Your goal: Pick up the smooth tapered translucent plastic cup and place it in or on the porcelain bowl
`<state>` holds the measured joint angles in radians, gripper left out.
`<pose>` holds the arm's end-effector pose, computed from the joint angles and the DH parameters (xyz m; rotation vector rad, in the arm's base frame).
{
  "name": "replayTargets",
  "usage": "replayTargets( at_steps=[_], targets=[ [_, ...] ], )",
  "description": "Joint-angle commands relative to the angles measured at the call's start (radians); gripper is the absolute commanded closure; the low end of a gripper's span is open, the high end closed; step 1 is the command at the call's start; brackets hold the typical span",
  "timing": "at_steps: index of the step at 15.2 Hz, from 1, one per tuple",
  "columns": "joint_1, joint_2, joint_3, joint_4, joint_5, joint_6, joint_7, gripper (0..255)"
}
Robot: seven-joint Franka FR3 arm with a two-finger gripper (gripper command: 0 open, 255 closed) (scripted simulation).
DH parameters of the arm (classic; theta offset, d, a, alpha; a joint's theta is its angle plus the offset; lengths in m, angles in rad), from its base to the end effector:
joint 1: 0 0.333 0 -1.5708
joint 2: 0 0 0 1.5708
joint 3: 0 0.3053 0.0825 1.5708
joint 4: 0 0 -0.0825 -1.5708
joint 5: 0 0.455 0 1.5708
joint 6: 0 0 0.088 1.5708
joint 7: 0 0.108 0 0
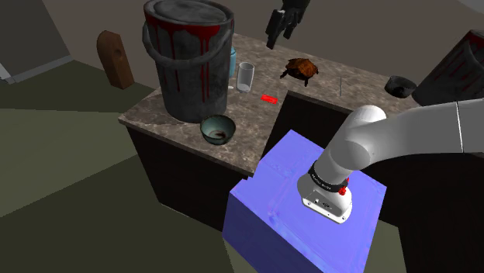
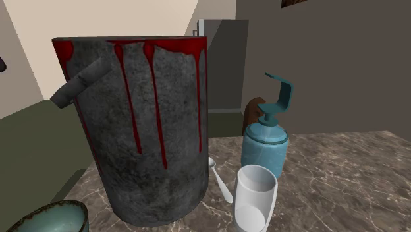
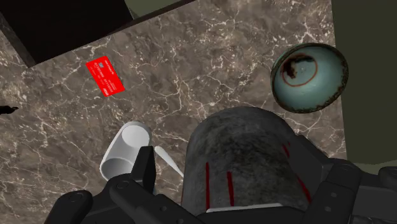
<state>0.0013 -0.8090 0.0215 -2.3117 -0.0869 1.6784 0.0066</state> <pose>0.3899 0.0024 0.6262 3.0293 0.0192 0.2685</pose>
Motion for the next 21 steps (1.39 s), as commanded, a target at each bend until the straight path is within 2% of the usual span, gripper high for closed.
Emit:
replayTargets(
  at_steps=[1,11,21],
  targets=[
    [0.0,0.0,0.0,0.0,0.0,0.0,0.0,0],
    [-0.051,0.28,-0.118,0.016,-0.036,0.231,-0.064,0],
    [-0.087,0.622,-0.225,0.147,-0.005,0.405,-0.146,0]
  ],
)
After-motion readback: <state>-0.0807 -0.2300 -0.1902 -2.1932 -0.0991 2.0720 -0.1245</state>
